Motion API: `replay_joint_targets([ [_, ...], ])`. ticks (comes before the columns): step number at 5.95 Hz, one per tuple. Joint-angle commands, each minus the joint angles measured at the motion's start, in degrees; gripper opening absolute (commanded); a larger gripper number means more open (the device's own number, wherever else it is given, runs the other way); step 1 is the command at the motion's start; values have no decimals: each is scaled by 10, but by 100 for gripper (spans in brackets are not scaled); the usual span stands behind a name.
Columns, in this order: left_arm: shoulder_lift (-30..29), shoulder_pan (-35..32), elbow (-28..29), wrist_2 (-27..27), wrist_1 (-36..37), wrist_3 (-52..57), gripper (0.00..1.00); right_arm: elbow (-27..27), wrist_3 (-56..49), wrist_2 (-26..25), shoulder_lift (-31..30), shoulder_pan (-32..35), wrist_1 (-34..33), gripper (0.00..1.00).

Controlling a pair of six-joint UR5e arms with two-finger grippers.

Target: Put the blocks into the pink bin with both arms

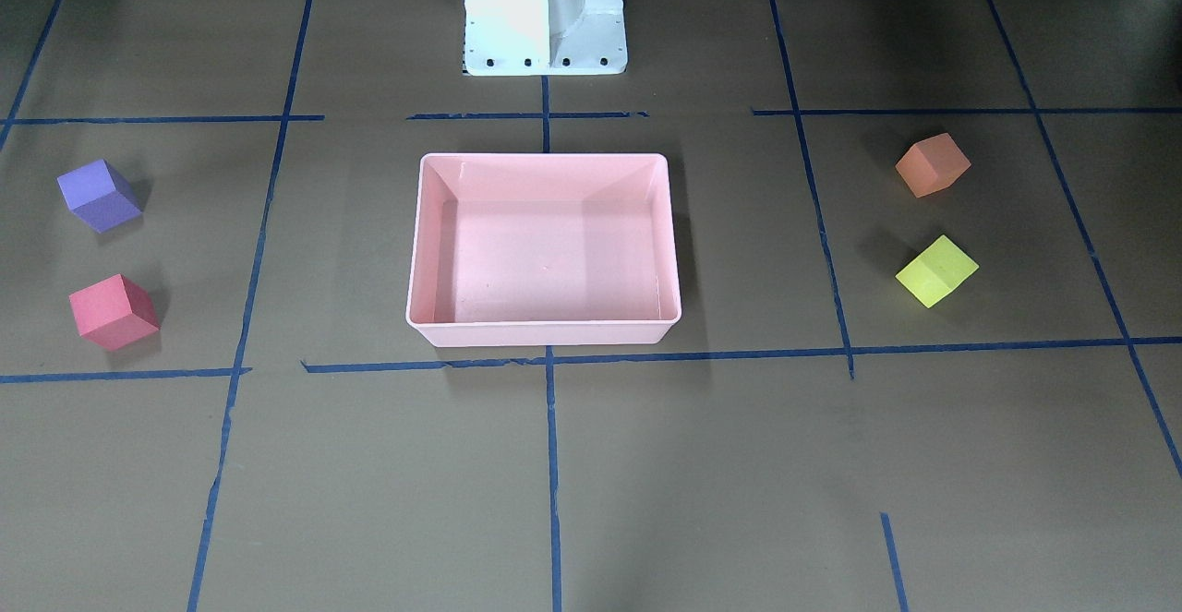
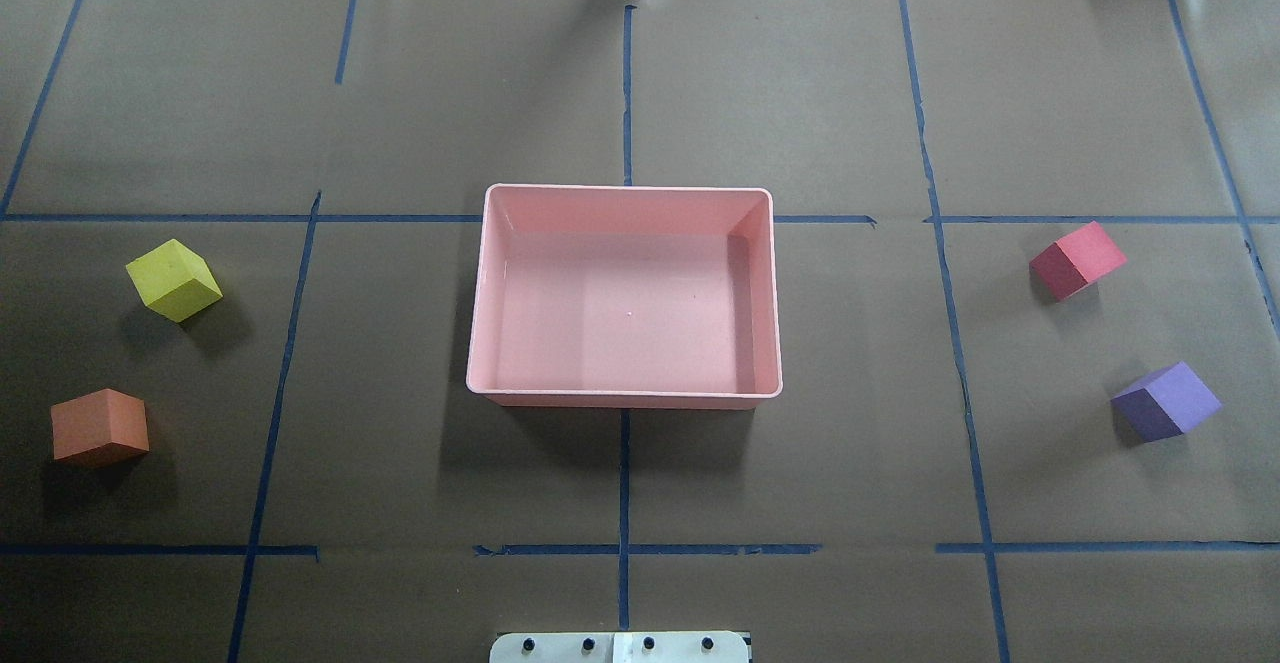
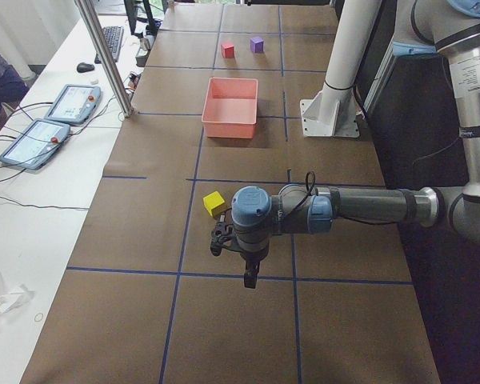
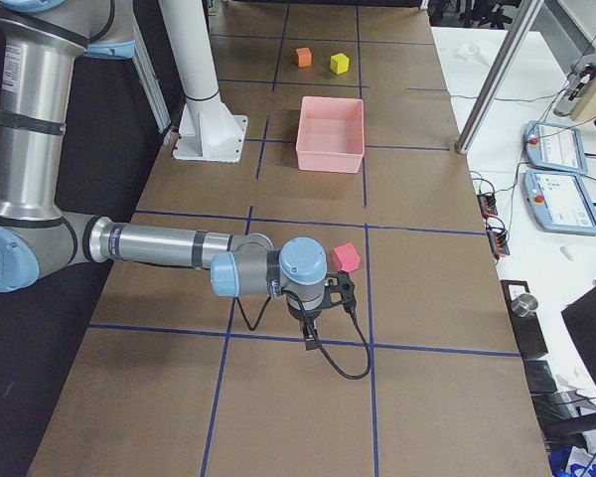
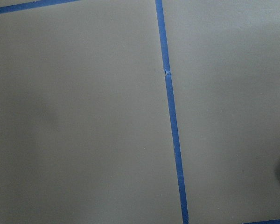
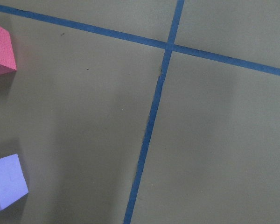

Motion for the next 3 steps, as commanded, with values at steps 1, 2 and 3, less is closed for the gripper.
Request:
replay_joint_targets([
  [1,-3,3,-4,0,-1,1,100,0,1,-5,32,-37,0,100],
  [2,-2,3,-4,-1,-1,1,100,-1,38,-12,82,-87,0,100],
  [3,-2,3,-5,-1,-1,1,100,-2,118,-24,124,-145,1,100],
])
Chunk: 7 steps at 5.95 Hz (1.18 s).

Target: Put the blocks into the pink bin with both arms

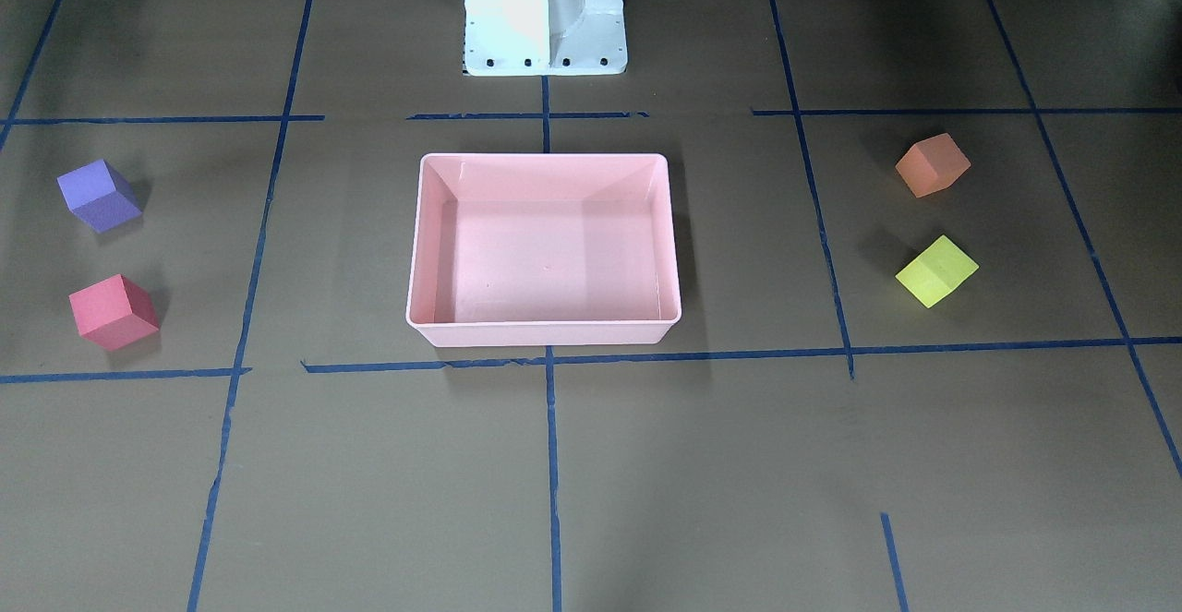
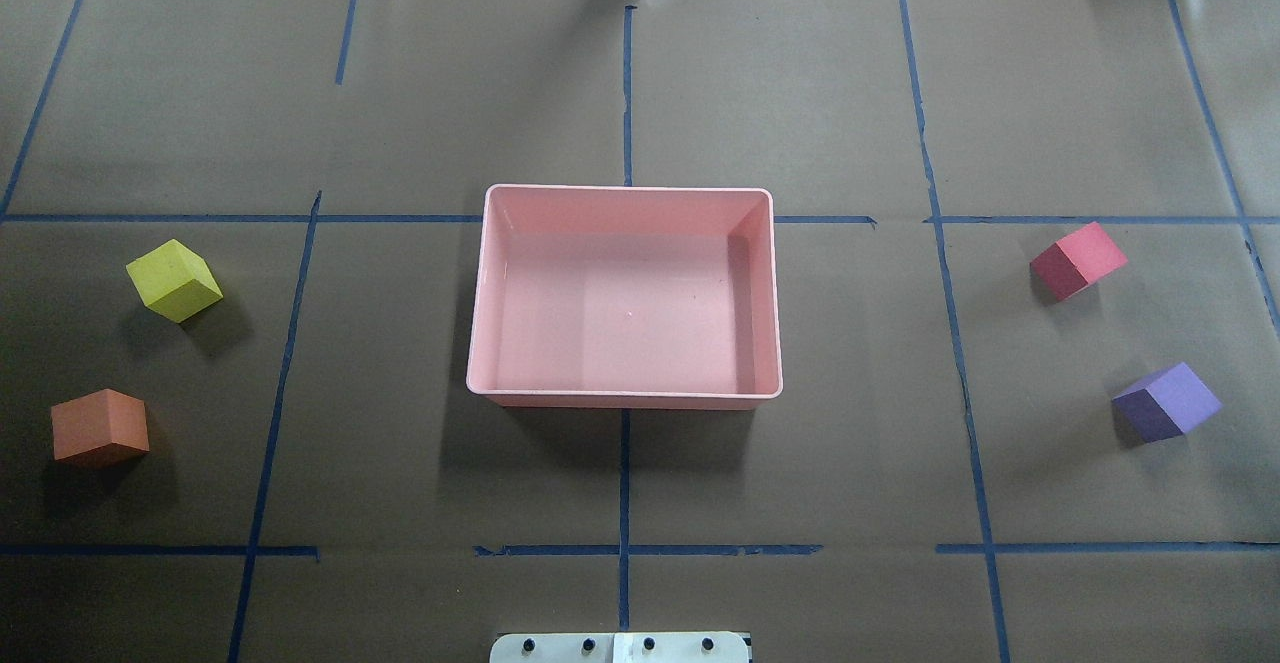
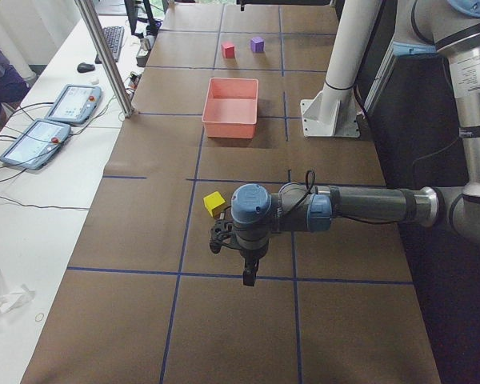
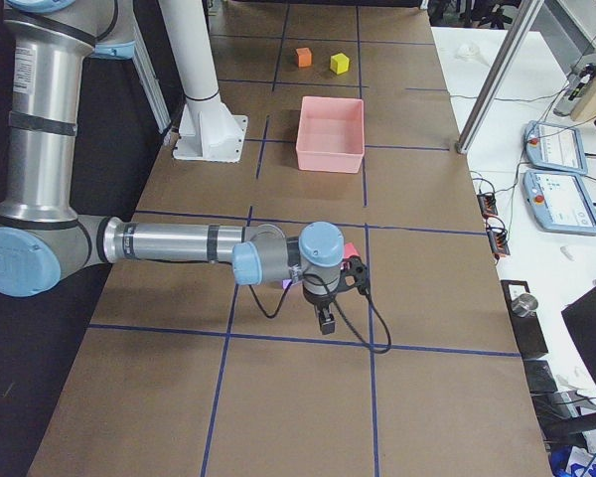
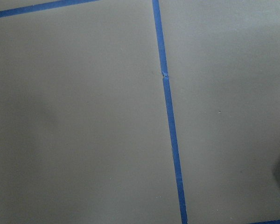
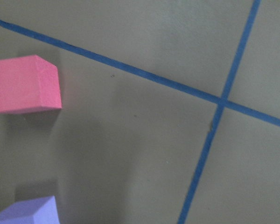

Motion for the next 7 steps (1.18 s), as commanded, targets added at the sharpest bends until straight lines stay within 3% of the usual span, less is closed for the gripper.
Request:
replay_joint_targets([
  [1,0,0,0,0,0,0,100,0,151,-25,86,-106,1,100],
  [3,0,0,-1,0,0,0,100,-23,216,-92,106,-183,63,100],
  [7,2,0,0,0,1,0,100,-90,196,-120,109,-241,65,100],
])
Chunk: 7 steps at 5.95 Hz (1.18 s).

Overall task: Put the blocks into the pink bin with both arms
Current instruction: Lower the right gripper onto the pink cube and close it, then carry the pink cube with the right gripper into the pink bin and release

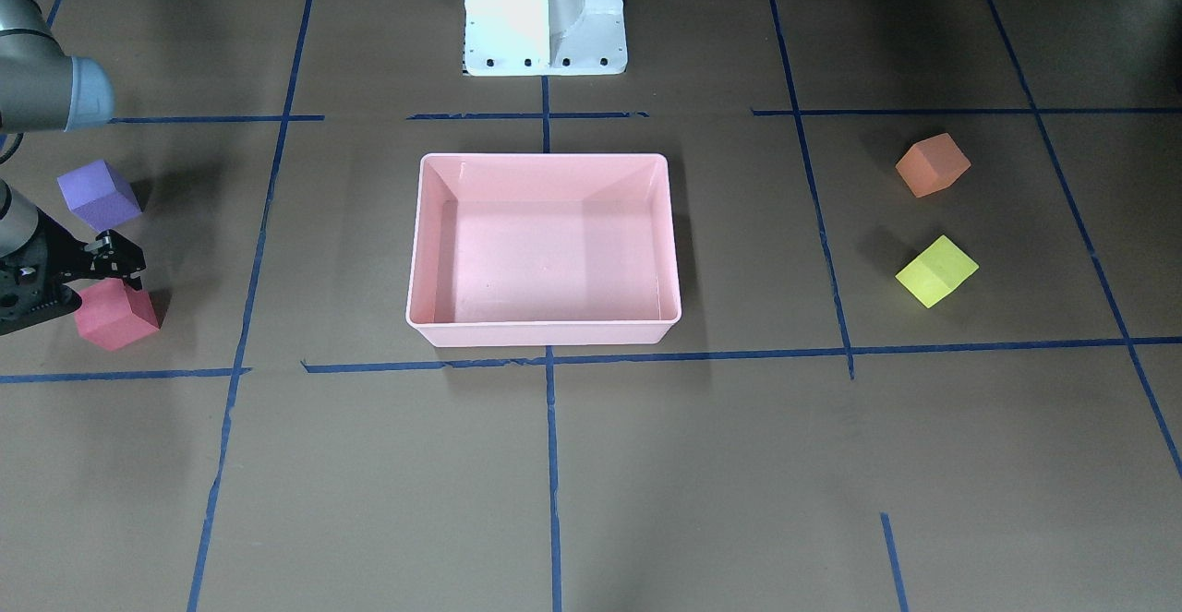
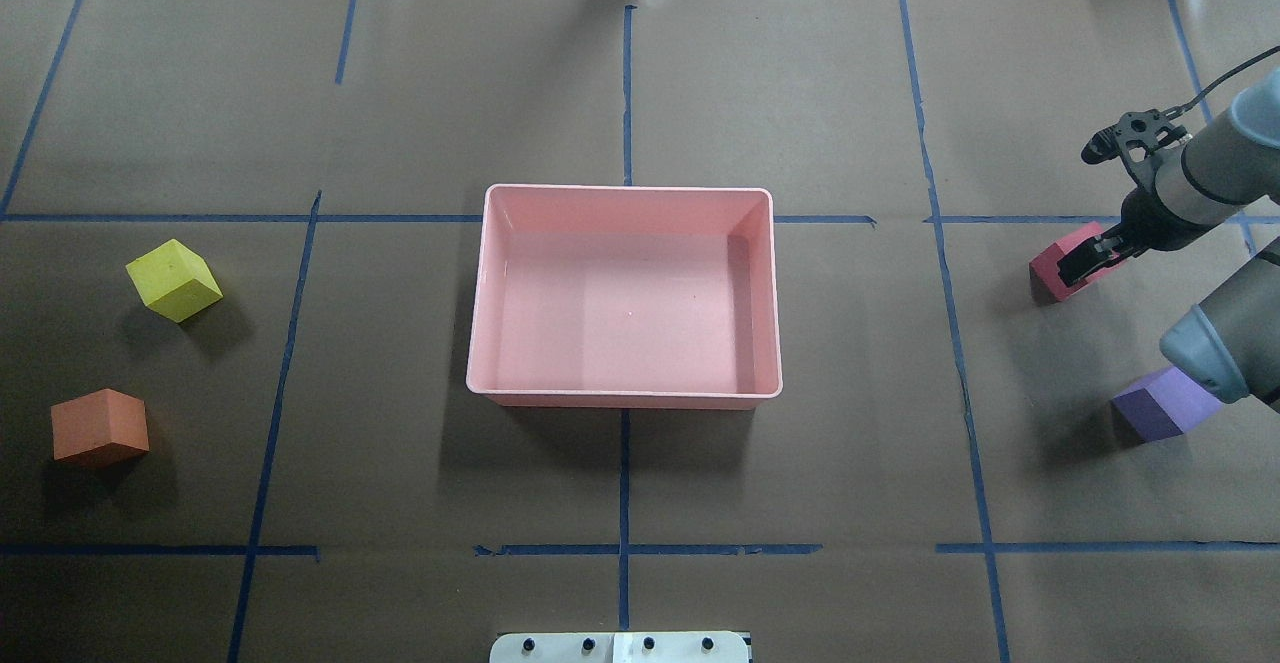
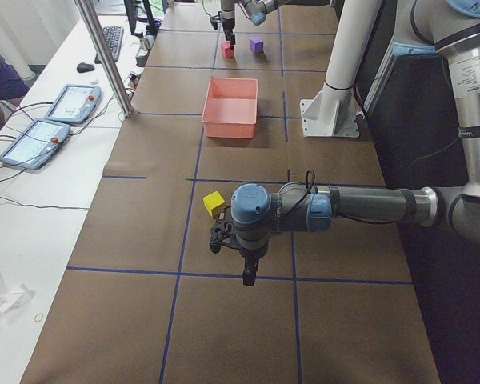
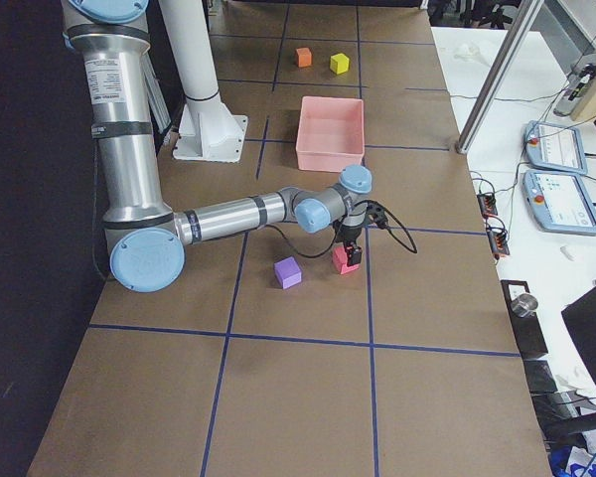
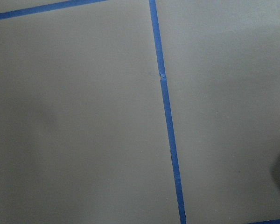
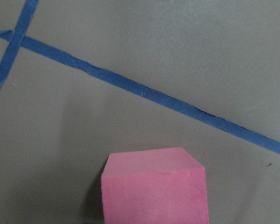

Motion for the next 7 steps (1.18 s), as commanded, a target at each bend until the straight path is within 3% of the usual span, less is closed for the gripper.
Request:
replay_joint_targets([
  [1,1,0,0,0,1,0,100,-36,-5,-14,19,-23,-1,92],
  [2,1,0,0,0,1,0,100,-36,-3,-11,33,-23,-1,53],
  [3,1,0,0,0,1,0,100,-32,-4,-9,39,-20,-1,35],
  [5,2,0,0,0,1,0,100,9,3,7,47,-3,-9,30],
  [7,2,0,-1,0,0,0,100,33,160,9,97,-23,-10,31],
])
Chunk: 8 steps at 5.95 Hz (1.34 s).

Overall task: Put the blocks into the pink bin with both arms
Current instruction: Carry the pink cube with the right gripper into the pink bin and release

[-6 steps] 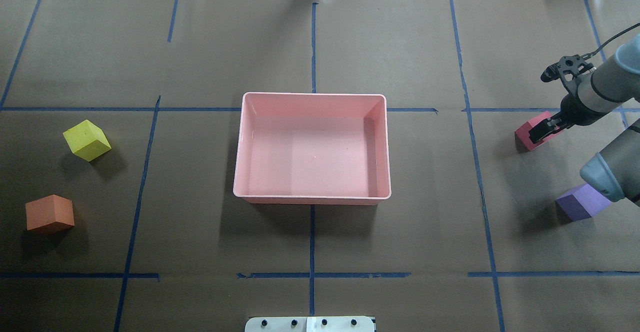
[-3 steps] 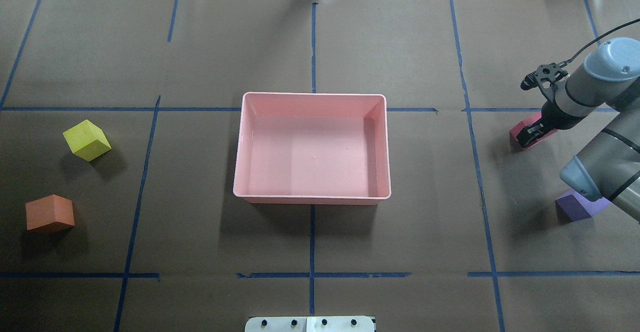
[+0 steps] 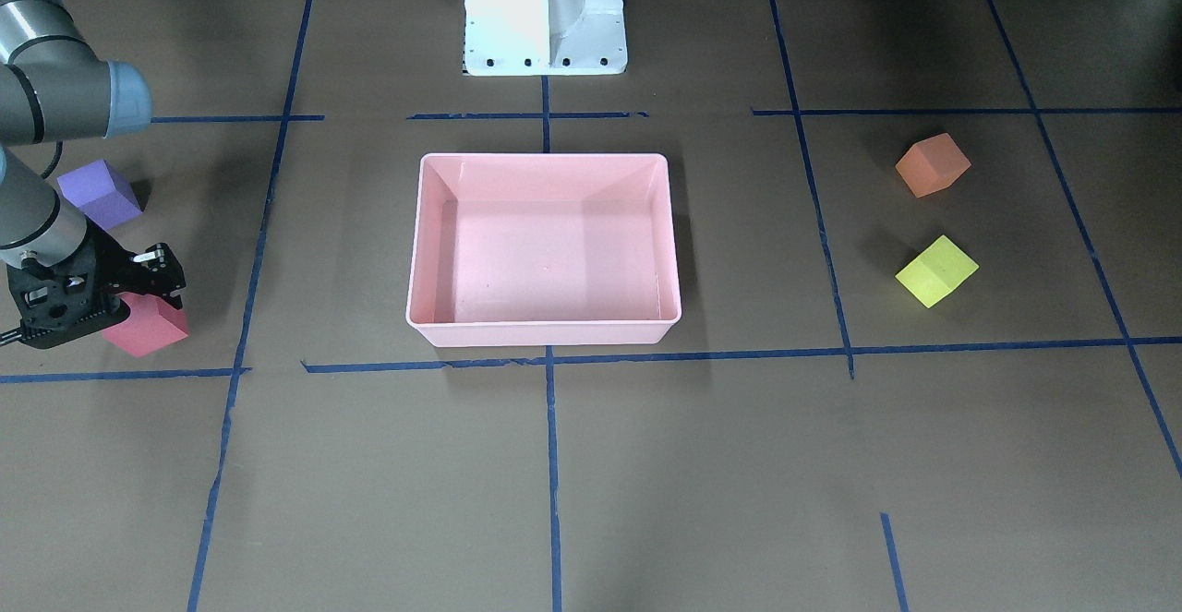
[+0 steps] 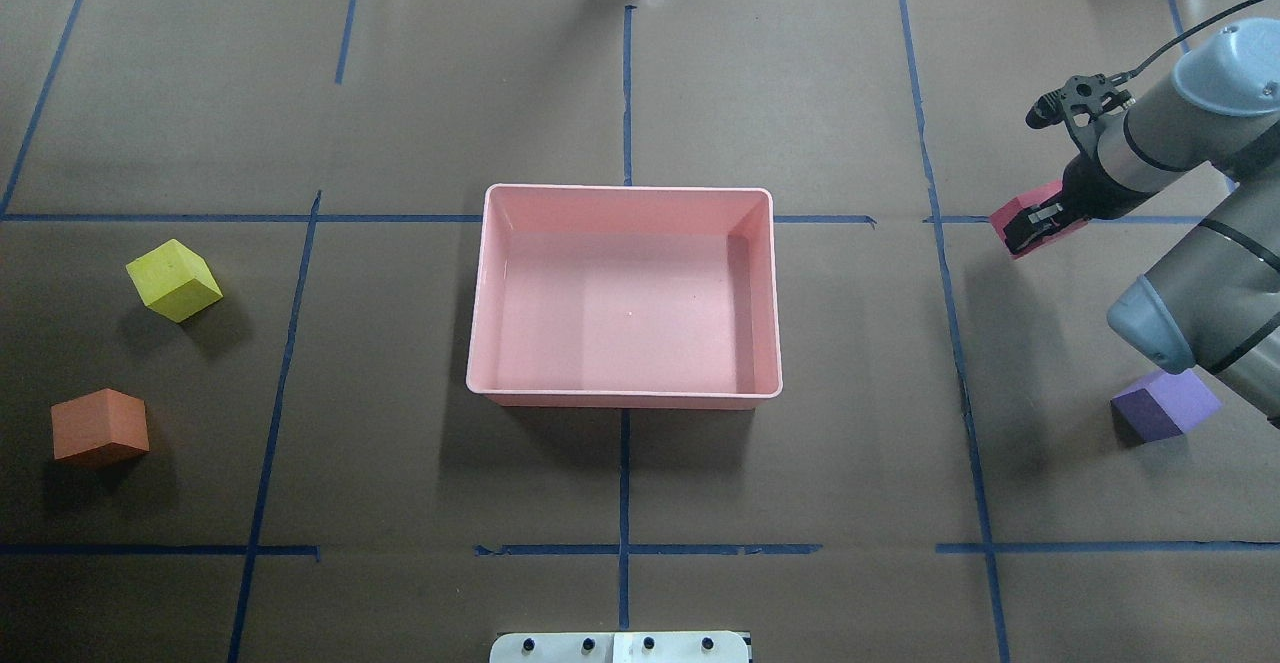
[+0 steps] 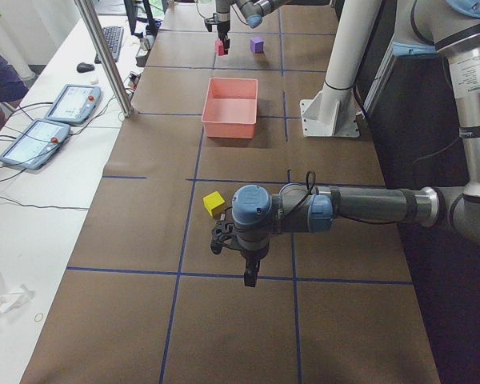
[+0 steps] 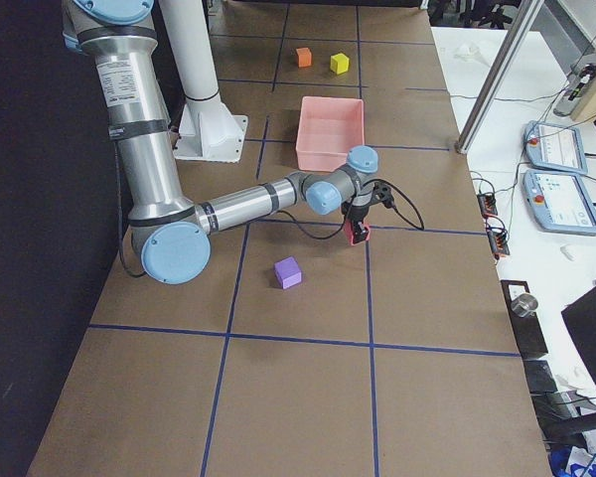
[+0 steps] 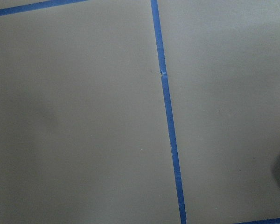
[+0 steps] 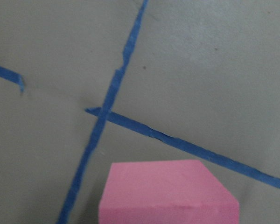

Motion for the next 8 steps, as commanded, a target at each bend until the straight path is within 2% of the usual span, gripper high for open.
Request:
replay_joint_targets([
  [1,-1,0,-2,0,0,0,100,9,171,0,82,-45,-29,32],
  [3,-9,2,-2,-1,-3,-3,100,33,398,-6,217,-96,-149,33],
  [4,-30,3,-2,-21,-3,-4,100,33,505,-44,276,-139,-187,35],
  [5,-48,4,0,-64,-4,-4,100,32,560,-103,316,-187,-224,54],
  [6,-87,4,2,-64,-4,-5,100,31,579,-108,336,-199,-233,99],
  [7,-115,13,10,-65,-7,-4,100,33,594,-109,347,-200,-248,100],
  [8,-125,31,33,-64,-62,-6,100,59,574,-107,338,-200,-291,100],
])
